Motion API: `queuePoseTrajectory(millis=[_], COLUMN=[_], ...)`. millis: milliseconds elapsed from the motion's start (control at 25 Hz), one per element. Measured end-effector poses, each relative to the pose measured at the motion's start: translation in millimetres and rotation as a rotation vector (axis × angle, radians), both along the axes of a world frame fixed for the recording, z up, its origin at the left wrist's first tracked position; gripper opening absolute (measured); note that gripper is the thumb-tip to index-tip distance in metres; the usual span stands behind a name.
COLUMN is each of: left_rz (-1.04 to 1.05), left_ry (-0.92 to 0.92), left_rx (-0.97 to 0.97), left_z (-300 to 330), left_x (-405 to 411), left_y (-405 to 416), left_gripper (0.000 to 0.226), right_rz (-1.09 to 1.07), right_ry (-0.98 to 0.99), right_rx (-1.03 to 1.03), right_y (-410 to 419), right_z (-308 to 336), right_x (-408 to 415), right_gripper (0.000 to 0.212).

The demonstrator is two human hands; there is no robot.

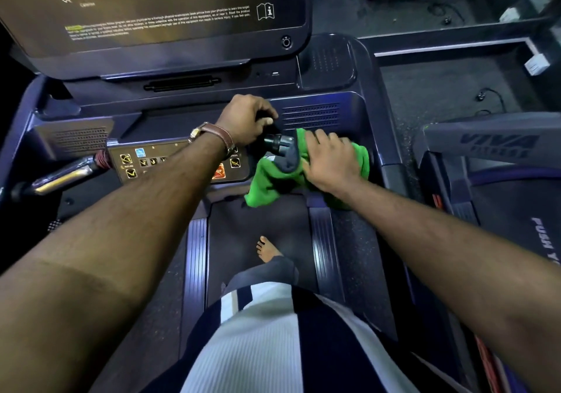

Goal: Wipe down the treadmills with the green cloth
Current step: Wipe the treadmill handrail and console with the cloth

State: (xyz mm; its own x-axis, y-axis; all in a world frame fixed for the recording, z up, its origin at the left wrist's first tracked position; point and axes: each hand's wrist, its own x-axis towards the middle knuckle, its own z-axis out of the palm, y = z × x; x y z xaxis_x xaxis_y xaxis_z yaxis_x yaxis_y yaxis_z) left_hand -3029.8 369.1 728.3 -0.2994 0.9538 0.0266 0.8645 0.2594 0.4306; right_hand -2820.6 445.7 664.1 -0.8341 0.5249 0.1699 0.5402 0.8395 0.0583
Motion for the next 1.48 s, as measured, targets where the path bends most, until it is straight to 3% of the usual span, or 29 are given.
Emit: queuePoseTrajectory(millis=[120, 240, 320, 440, 520, 640, 720, 840, 880, 960, 1080, 1200, 1360, 1480], left_rz=[-0.012, -0.048, -0.081, -0.099, -0.116, -0.149, -0.125, -0.101, -0.109, -0.121, -0.106, -0.104, -0.109, -0.054], left_ry=[0.016, 0.03, 0.05, 0.045, 0.048, 0.073, 0.072, 0.079, 0.078, 0.083, 0.089, 0.114, 0.168, 0.136], left_rx=[0.01, 0.024, 0.027, 0.047, 0.064, 0.064, 0.034, 0.021, 0.024, 0.023, 0.014, -0.019, -0.015, 0.0], left_z=[-2.1, -4.8, -7.1, -4.9, -2.2, -1.7, -5.4, -6.3, -6.2, -6.1, -6.2, -5.7, -5.1, 0.6], left_x=[2.1, 1.5, 1.6, 1.5, 3.1, 4.3, 3.1, 1.8, 2.0, 3.2, 2.8, 3.9, 5.7, 10.6], left_y=[0.9, -0.2, 0.3, 2.0, -0.4, -0.7, 1.0, 3.5, 3.4, 2.6, 2.1, 3.5, 0.4, -0.4], left_gripper=[0.017, 0.017, 0.019, 0.025, 0.032, 0.037, 0.038, 0.038, 0.04, 0.044, 0.043, 0.044, 0.039, 0.034], right_rz=[0.138, 0.176, 0.016, -0.303, -0.198, 0.01, -0.172, -0.571, -0.552, -0.332, -0.026, -0.134, -0.555, -0.338], right_ry=[-0.046, -0.072, -0.031, 0.016, 0.071, 0.062, 0.015, 0.013, 0.037, 0.196, 0.23, 0.28, 0.479, 0.449], right_rx=[0.031, -0.017, -0.093, -0.323, -0.255, -0.115, -0.182, -0.393, -0.409, -0.236, 0.034, 0.096, -0.121, -0.134], right_y=[-22.5, -2.2, 6.0, -11.9, -31.8, -12.1, 6.0, 3.0, -8.1, -29.9, -21.6, 8.0, -19.9, -57.6], right_z=[8.7, 8.9, 14.3, 32.9, 32.1, 13.7, 13.5, 24.8, 26.1, 22.1, -8.8, -28.7, -7.1, 3.7], right_x=[-40.1, -14.4, 2.4, -49.7, -73.4, -24.3, 9.3, -32.9, -51.5, -67.0, -24.1, 11.2, -29.5, -67.2], right_gripper=[0.063, 0.061, 0.059, 0.061, 0.052, 0.049, 0.056, 0.06, 0.057, 0.047, 0.045, 0.047, 0.038, 0.025])
